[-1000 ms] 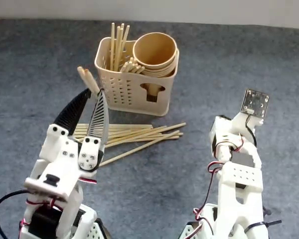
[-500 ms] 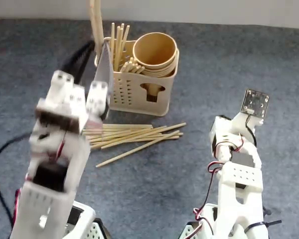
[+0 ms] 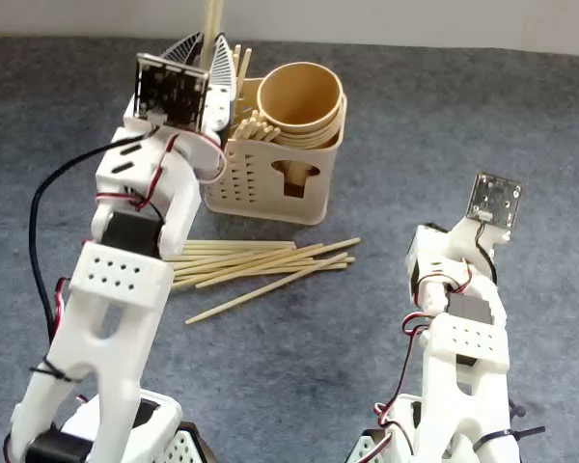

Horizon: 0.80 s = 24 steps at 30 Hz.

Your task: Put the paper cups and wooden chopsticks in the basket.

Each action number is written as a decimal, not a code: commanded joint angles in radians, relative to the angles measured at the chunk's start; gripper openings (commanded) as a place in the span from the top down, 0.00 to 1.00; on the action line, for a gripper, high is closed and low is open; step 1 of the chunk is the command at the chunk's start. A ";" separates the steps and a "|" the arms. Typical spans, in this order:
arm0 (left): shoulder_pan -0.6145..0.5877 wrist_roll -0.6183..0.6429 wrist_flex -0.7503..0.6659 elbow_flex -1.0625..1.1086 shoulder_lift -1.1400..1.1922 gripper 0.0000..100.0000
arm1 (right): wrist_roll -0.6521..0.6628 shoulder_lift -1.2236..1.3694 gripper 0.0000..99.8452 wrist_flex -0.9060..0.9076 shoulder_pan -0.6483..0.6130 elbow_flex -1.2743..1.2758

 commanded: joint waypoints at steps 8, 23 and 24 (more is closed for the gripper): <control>-0.010 0.091 -0.017 -0.174 0.048 0.99 | 0.012 -0.015 0.99 -0.022 -0.015 -0.007; -0.036 0.097 -0.046 -0.151 0.209 0.99 | 0.012 -0.015 0.99 -0.022 -0.015 -0.007; -0.038 0.097 -0.064 -0.145 0.216 0.99 | 0.012 -0.015 0.99 -0.022 -0.015 -0.007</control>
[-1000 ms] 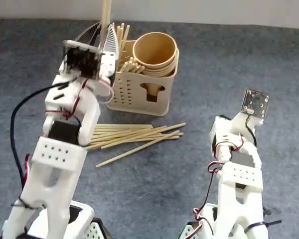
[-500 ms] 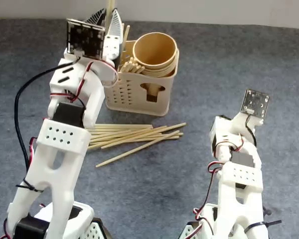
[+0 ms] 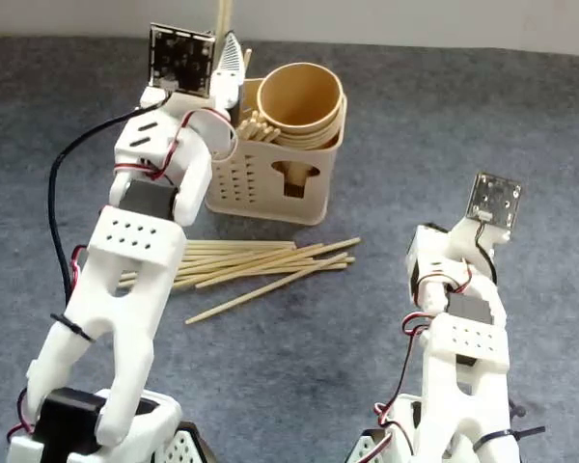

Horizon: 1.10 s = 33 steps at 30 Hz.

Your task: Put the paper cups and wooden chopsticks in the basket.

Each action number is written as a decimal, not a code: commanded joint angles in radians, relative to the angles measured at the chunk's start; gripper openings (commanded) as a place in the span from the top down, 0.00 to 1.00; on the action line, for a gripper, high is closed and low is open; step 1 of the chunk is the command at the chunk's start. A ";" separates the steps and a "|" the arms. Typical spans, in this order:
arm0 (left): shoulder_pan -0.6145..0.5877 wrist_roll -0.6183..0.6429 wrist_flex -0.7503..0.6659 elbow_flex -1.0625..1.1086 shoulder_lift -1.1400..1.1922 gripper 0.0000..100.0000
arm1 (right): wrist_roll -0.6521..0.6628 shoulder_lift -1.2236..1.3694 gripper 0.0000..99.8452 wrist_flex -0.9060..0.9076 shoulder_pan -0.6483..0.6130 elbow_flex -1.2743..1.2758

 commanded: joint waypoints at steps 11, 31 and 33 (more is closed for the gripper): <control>-0.018 0.011 -0.075 0.025 0.018 0.99 | 0.012 -0.015 0.99 -0.022 -0.013 -0.007; -0.031 0.012 0.399 0.027 -0.254 0.93 | 0.012 -0.015 0.99 -0.022 -0.013 -0.007; -0.031 0.012 0.446 0.027 -0.272 0.93 | 0.012 -0.015 0.99 -0.022 -0.013 -0.007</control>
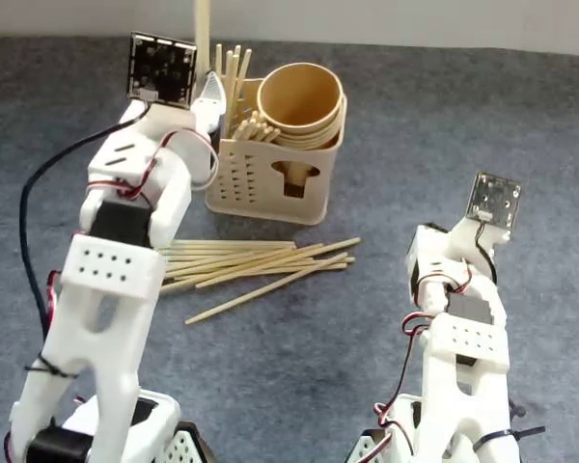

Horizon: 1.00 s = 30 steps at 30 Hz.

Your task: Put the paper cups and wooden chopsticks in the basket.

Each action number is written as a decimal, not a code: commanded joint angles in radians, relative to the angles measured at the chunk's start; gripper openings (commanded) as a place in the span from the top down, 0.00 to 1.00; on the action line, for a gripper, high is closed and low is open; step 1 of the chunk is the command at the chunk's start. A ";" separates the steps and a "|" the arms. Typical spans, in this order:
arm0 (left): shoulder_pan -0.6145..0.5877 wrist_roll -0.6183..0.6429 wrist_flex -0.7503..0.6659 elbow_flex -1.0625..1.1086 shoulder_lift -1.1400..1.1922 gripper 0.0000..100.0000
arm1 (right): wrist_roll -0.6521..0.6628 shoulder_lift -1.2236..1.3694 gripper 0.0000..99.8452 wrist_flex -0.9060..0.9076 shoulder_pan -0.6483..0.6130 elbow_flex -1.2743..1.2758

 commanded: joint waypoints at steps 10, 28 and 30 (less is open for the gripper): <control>-0.005 0.012 0.170 -0.012 -0.059 0.86 | 0.012 -0.015 0.99 -0.022 -0.013 -0.007; 0.099 0.012 0.562 -0.271 -0.062 0.86 | 0.012 -0.015 0.99 -0.022 -0.013 -0.007; 0.099 0.012 0.580 -0.308 -0.062 0.86 | 0.012 -0.015 0.99 -0.022 -0.013 -0.007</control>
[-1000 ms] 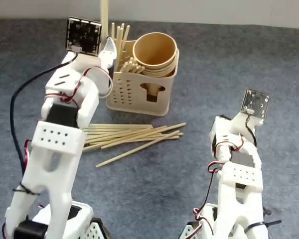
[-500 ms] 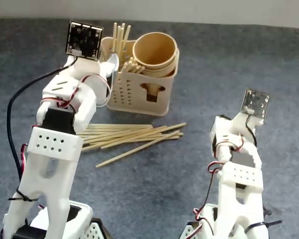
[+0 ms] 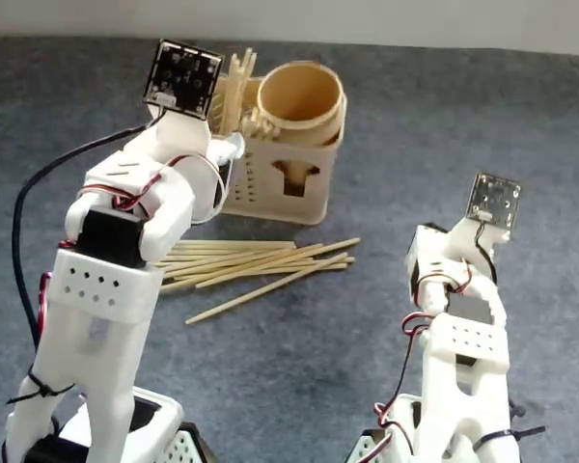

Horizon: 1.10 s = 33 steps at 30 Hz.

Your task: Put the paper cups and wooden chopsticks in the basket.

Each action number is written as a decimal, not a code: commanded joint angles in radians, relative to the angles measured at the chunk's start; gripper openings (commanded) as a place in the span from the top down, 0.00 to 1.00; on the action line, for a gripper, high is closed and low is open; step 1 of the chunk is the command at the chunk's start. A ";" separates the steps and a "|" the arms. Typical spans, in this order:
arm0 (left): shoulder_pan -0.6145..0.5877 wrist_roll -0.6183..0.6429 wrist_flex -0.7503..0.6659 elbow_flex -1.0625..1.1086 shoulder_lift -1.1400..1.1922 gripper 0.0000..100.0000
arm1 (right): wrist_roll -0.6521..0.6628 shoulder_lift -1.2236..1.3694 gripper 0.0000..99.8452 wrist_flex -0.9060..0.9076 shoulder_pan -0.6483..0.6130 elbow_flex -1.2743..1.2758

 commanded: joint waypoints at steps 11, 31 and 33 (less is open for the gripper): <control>0.036 0.006 0.140 -0.202 -0.018 0.86 | 0.012 -0.015 0.99 -0.022 -0.013 -0.007; 0.403 -0.265 0.318 0.113 -0.005 0.86 | 0.012 -0.015 0.99 -0.022 -0.008 -0.007; 0.415 -0.265 0.236 0.211 -0.005 0.86 | 0.012 -0.015 0.99 -0.022 -0.007 -0.007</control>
